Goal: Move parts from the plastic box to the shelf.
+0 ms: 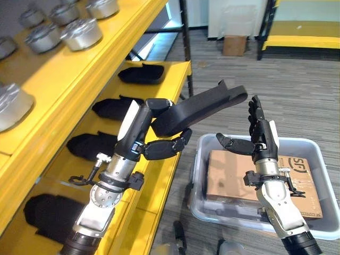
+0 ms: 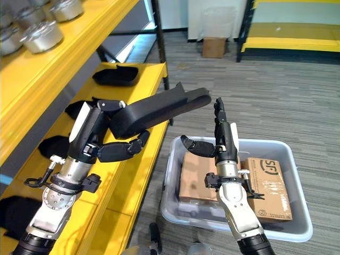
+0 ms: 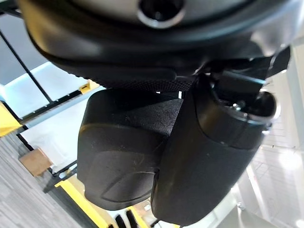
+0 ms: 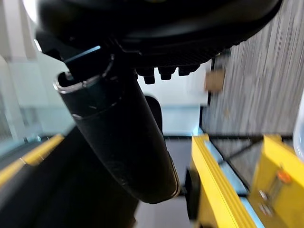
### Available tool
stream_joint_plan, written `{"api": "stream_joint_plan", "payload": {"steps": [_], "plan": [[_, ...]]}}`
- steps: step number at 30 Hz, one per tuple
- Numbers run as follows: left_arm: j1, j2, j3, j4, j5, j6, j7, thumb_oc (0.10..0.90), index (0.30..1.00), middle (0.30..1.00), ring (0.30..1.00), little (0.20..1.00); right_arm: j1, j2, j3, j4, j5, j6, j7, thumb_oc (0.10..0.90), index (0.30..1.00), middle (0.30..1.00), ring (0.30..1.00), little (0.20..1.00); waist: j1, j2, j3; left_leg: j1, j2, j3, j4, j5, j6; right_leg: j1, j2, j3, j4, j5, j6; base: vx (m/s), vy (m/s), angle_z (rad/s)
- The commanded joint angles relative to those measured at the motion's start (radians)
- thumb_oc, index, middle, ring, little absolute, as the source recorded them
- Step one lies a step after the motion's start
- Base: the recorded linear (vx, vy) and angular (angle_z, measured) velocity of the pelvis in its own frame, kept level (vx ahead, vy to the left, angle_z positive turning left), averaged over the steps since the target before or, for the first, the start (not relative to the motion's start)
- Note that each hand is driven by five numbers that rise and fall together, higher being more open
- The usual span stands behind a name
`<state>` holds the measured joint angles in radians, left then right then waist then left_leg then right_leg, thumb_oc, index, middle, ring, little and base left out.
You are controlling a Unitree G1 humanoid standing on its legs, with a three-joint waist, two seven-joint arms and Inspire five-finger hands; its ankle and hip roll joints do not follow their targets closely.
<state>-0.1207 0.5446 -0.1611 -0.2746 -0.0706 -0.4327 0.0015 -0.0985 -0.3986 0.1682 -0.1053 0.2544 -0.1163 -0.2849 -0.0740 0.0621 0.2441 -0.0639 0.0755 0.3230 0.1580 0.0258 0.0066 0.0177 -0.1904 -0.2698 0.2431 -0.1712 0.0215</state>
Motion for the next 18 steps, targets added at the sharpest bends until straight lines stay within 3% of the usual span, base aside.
{"api": "stream_joint_plan", "payload": {"steps": [1,2,3,5,7,10,15,16,17,18], "plan": [[-0.137,-0.045,0.044,-0.054,-0.044,-0.089,0.037,0.4,0.3,0.3,0.3,0.3,-0.072,-0.019,-0.001,-0.022,0.033,-0.108,0.021,0.9,1.0,1.0,1.0,1.0,-0.034,0.0,-0.121,0.169,0.075,-0.033,0.094,-0.066,-0.092,0.009,0.066,-0.005,-0.131,0.065,-0.005,-0.28,0.265,0.3],[-0.158,-0.052,0.019,-0.059,-0.013,-0.092,0.027,0.4,0.3,0.3,0.3,0.3,-0.066,-0.009,0.002,-0.001,0.077,-0.116,0.017,0.9,1.0,1.0,1.0,1.0,-0.037,-0.004,-0.126,0.165,0.072,-0.018,0.067,-0.054,-0.078,0.001,0.06,-0.024,-0.144,0.095,-0.001,-0.14,0.178,0.37],[-0.16,-0.053,0.015,-0.06,-0.012,-0.09,0.025,0.4,0.3,0.3,0.3,0.3,-0.065,-0.007,0.001,0.002,0.08,-0.117,0.017,0.9,1.0,1.0,1.0,1.0,-0.037,-0.001,-0.129,0.172,0.071,-0.032,0.06,-0.071,-0.086,0.006,0.062,-0.011,-0.142,0.081,0.008,-0.18,0.268,0.55],[-0.199,-0.067,-0.034,-0.069,0.019,-0.074,0.012,0.4,0.3,0.3,0.3,0.3,-0.057,0.021,-0.005,0.027,0.1,-0.117,0.002,0.9,1.0,1.0,1.0,1.0,-0.054,-0.009,-0.131,0.205,0.06,0.019,-0.053,-0.127,-0.059,0.003,0.033,-0.026,-0.137,0.1,0.048,-0.18,0.365,0.62],[-0.23,-0.068,-0.069,-0.076,0.07,-0.069,0.023,0.4,0.3,0.3,0.3,0.3,-0.058,0.033,-0.006,0.042,0.1,-0.114,-0.016,0.9,1.0,1.0,1.0,1.0,-0.053,-0.016,-0.137,0.219,0.048,0.025,-0.113,-0.14,-0.049,0.015,0.02,-0.038,-0.164,0.125,0.07,-0.21,0.331,0.71],[-0.253,-0.075,-0.106,-0.097,0.082,-0.041,0.012,0.4,0.3,0.3,0.3,0.3,-0.068,0.057,0.004,0.067,0.097,-0.104,-0.031,0.9,1.0,1.0,1.0,1.0,-0.042,-0.024,-0.143,0.233,0.017,0.009,-0.177,-0.143,-0.033,0.03,0.008,-0.037,-0.221,0.175,0.109,-0.18,0.257,0.32],[-0.241,-0.066,-0.121,-0.131,0.114,-0.038,0.019,0.4,0.3,0.3,0.3,0.3,-0.084,0.079,0.014,0.042,0.039,-0.092,-0.082,0.9,1.0,1.0,1.0,1.0,-0.016,-0.041,-0.134,0.232,-0.026,0.016,-0.233,-0.125,-0.012,-0.008,-0.043,-0.07,-0.297,0.31,0.157,-0.18,0.236,0.09],[-0.232,-0.063,-0.116,-0.141,0.117,-0.039,0.014,0.4,0.3,0.3,0.3,0.3,-0.084,0.083,0.009,0.03,0.026,-0.077,-0.099,0.9,1.0,1.0,1.0,1.0,-0.01,-0.039,-0.133,0.239,-0.032,0.001,-0.242,-0.146,-0.007,-0.016,-0.048,-0.059,-0.3,0.316,0.176,-0.15,0.193,0.03],[-0.231,-0.062,-0.117,-0.144,0.121,-0.038,0.015,0.4,0.3,0.3,0.3,0.3,-0.084,0.082,0.008,0.024,0.017,-0.072,-0.109,0.9,1.0,1.0,1.0,1.0,-0.011,-0.043,-0.128,0.231,-0.037,0.015,-0.243,-0.132,-0.003,-0.03,-0.053,-0.067,-0.294,0.33,0.167,-0.19,0.233,0.04],[-0.239,-0.06,-0.13,-0.149,0.108,-0.024,0.01,0.4,0.3,0.3,0.3,0.3,-0.076,0.08,-0.003,0.007,0.031,-0.048,-0.149,0.9,1.0,1.0,1.0,1.0,-0.024,-0.045,-0.121,0.222,-0.048,-0.017,-0.244,-0.134,0.012,-0.065,-0.044,0.01,-0.255,0.332,0.163,-0.19,0.131,0.04]]}}
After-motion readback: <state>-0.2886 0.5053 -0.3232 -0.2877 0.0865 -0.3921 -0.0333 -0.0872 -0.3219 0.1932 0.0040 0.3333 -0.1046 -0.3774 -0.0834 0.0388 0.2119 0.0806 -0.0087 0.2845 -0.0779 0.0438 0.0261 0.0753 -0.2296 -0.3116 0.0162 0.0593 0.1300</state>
